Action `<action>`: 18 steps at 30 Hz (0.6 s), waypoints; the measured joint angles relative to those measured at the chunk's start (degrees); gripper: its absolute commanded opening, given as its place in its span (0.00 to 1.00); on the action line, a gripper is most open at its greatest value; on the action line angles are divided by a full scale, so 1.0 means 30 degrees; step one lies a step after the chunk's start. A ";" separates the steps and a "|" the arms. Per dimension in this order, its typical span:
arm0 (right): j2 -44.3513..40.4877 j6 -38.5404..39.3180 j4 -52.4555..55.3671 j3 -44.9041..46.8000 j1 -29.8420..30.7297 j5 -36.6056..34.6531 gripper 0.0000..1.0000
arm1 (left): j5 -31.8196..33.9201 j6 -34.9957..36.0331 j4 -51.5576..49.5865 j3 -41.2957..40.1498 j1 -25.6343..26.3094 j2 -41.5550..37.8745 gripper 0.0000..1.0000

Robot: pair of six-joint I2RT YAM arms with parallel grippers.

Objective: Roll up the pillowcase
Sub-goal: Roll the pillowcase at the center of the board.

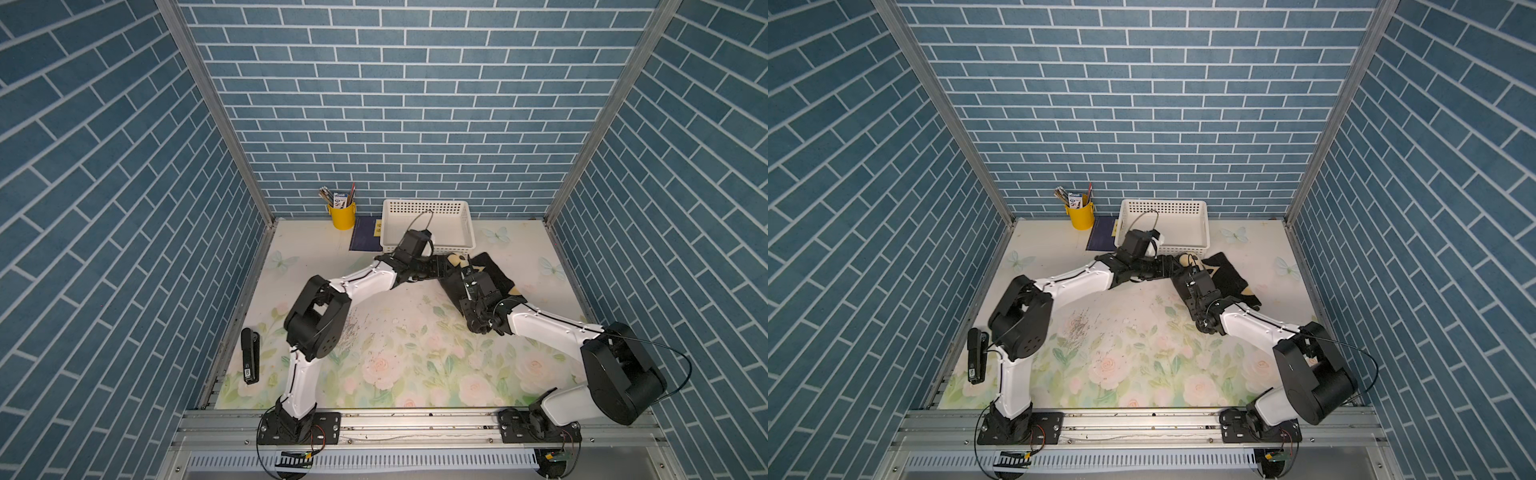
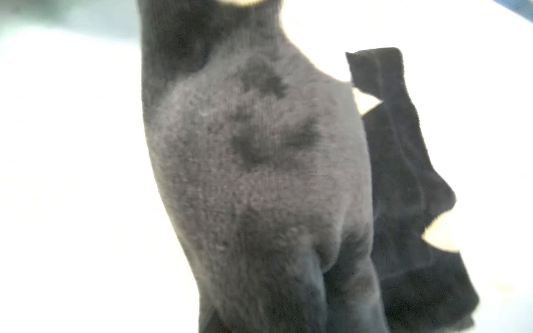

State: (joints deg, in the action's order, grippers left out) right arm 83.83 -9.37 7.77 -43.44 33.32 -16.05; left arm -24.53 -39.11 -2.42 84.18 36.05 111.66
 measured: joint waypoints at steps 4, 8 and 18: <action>0.0095 0.0022 -0.0073 -0.0022 -0.0197 0.1785 0.00 | -0.0080 -0.0131 0.0619 -0.2157 -0.1858 -0.3220 0.71; 0.0109 -0.0656 -0.0219 -0.0124 -0.0474 0.4240 0.00 | -0.0066 -0.0102 0.0656 -0.4146 -0.2994 -0.5013 0.71; 0.1457 -0.4532 -0.2761 -0.0984 0.1545 1.1285 0.00 | 0.0393 0.0874 -0.0874 -0.7074 -0.3789 -0.7621 0.72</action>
State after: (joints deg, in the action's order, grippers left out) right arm 88.20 -22.96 -0.51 -46.39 37.95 17.80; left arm -23.35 -36.49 -5.04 62.96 24.69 88.79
